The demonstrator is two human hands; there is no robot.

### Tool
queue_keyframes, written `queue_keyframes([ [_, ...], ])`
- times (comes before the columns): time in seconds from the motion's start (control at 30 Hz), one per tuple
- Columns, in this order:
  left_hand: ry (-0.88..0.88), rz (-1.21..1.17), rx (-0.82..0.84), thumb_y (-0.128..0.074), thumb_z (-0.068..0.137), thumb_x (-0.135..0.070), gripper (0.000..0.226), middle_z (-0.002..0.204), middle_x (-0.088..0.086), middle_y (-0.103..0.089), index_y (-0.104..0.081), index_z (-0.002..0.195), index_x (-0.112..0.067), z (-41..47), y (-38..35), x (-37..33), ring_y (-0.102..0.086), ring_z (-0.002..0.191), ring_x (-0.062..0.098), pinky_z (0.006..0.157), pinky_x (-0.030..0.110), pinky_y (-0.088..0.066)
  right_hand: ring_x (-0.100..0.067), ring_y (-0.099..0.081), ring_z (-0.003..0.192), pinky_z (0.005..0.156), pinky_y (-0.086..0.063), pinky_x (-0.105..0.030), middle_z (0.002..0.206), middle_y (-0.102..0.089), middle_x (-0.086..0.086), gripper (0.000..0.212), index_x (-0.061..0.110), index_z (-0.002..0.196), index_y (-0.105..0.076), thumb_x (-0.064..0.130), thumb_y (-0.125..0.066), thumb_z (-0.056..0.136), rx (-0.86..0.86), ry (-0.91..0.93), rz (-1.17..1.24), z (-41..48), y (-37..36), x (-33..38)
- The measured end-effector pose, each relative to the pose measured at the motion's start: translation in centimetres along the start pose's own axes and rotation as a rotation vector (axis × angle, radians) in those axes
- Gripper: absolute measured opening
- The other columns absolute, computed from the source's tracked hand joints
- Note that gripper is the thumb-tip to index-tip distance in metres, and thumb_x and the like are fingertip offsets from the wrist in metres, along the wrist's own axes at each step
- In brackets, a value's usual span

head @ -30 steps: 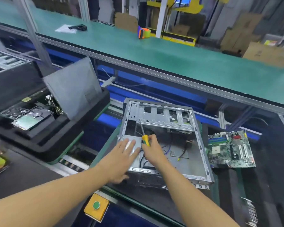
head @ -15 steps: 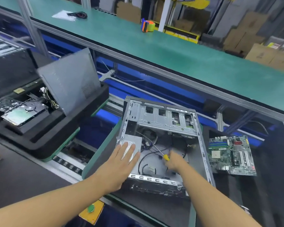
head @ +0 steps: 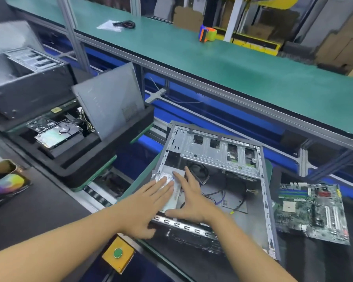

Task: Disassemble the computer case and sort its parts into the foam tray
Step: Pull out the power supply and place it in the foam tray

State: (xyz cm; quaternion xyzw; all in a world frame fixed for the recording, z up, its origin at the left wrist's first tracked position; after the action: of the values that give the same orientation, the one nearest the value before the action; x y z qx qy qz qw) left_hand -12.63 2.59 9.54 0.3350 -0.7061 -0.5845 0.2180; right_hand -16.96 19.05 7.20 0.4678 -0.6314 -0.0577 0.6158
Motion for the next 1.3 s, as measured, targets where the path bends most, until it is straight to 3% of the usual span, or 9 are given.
queue_keyframes([
  [0.17,0.369,-0.800,-0.291,-0.047,0.101,-0.026,0.080,0.143,-0.035,0.032,0.012,0.156,-0.030,0.6,2.8,2.4,0.023,0.142,-0.010,0.112,0.010,0.010,-0.010,0.031,0.147,0.123,-0.007,-0.050,0.157,0.037,0.020,0.118,0.036,0.160,-0.006,0.069,-0.072,0.067,0.008,0.153,-0.314,0.7,0.6,1.6],
  [0.3,0.616,-1.052,-0.335,-0.033,0.106,-0.034,0.062,0.156,-0.024,-0.001,-0.002,0.159,-0.024,2.8,2.3,2.6,0.008,0.145,-0.008,0.118,0.023,0.000,-0.022,0.025,0.151,0.121,-0.010,-0.055,0.165,0.025,0.002,0.124,0.029,0.159,0.003,0.058,-0.073,0.066,0.118,0.098,-0.492,2.0,0.5,3.2],
  [0.37,0.621,-1.105,-0.412,-0.033,0.106,-0.037,0.044,0.141,-0.043,-0.021,-0.025,0.149,-0.041,3.4,2.0,2.3,-0.017,0.130,-0.027,0.106,0.004,-0.014,-0.025,0.017,0.153,0.119,-0.020,-0.052,0.167,0.015,-0.001,0.120,0.025,0.156,-0.004,0.049,-0.077,0.064,0.117,0.123,-0.467,2.2,0.4,3.9],
  [0.47,0.637,-1.050,-0.558,-0.037,0.106,-0.028,0.033,0.098,-0.067,-0.037,-0.037,0.109,-0.061,3.3,2.7,2.0,-0.031,0.095,-0.044,0.077,-0.013,-0.022,-0.019,0.009,0.152,0.116,-0.030,-0.044,0.164,0.003,0.004,0.115,0.024,0.154,-0.014,0.041,-0.078,0.060,0.050,0.172,-0.348,2.1,0.7,3.9],
  [0.67,0.540,-0.831,-0.598,-0.040,0.105,-0.029,0.036,0.160,-0.020,-0.021,-0.046,0.140,-0.033,2.1,2.1,2.4,-0.013,0.147,-0.001,0.121,0.033,-0.013,-0.024,0.002,0.151,0.115,-0.035,-0.049,0.161,-0.004,0.002,0.101,0.018,0.147,-0.030,0.048,-0.074,0.062,-0.124,0.265,-0.322,1.3,0.9,3.4],
  [0.83,0.076,-0.199,-0.379,-0.054,0.076,-0.031,0.076,0.166,-0.005,-0.015,-0.038,0.149,-0.020,-1.7,2.2,1.8,-0.012,0.153,0.020,0.121,0.043,-0.016,-0.024,0.029,0.149,0.123,-0.001,-0.048,0.164,0.027,-0.004,0.120,0.024,0.160,-0.004,0.072,-0.062,0.066,0.031,0.101,-0.459,1.3,0.8,1.5],
  [1.0,0.058,0.170,-0.133,-0.057,0.070,-0.050,0.103,0.166,0.006,-0.013,-0.019,0.158,-0.013,-1.6,-0.3,0.7,-0.006,0.154,0.023,0.122,0.044,-0.012,-0.027,0.036,0.146,0.122,0.007,-0.052,0.159,0.038,-0.005,0.133,0.032,0.157,0.017,0.073,-0.068,0.063,0.184,0.059,-0.559,2.8,0.6,2.2],
  [1.13,0.104,0.232,-0.194,-0.079,0.064,-0.036,0.101,0.158,0.009,-0.035,-0.037,0.151,-0.009,-0.9,-0.3,0.3,-0.031,0.147,0.025,0.119,0.043,-0.030,-0.030,0.032,0.148,0.121,-0.010,-0.054,0.161,0.034,-0.002,0.137,0.043,0.151,0.024,0.064,-0.074,0.059,0.210,0.017,-0.523,3.4,0.3,2.2],
  [1.3,0.122,0.145,-0.345,-0.035,0.079,-0.002,0.066,0.155,0.009,-0.040,-0.046,0.144,-0.008,-0.9,-1.4,-0.5,-0.033,0.146,0.029,0.107,0.046,-0.041,-0.034,0.020,0.148,0.118,-0.019,-0.054,0.161,0.017,-0.002,0.136,0.051,0.146,0.023,0.060,-0.074,0.051,0.165,0.032,-0.449,3.6,0.1,2.5],
])
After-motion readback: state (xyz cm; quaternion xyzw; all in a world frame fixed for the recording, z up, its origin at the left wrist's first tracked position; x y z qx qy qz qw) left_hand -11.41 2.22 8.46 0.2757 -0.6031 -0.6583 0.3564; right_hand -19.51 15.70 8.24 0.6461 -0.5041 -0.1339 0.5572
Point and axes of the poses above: each hand's wrist, its own z-axis towards the middle knuckle, its own y-axis out of the back of the hand, x = y × z, the point moved 5 cm from there along z, towards the middle knuckle
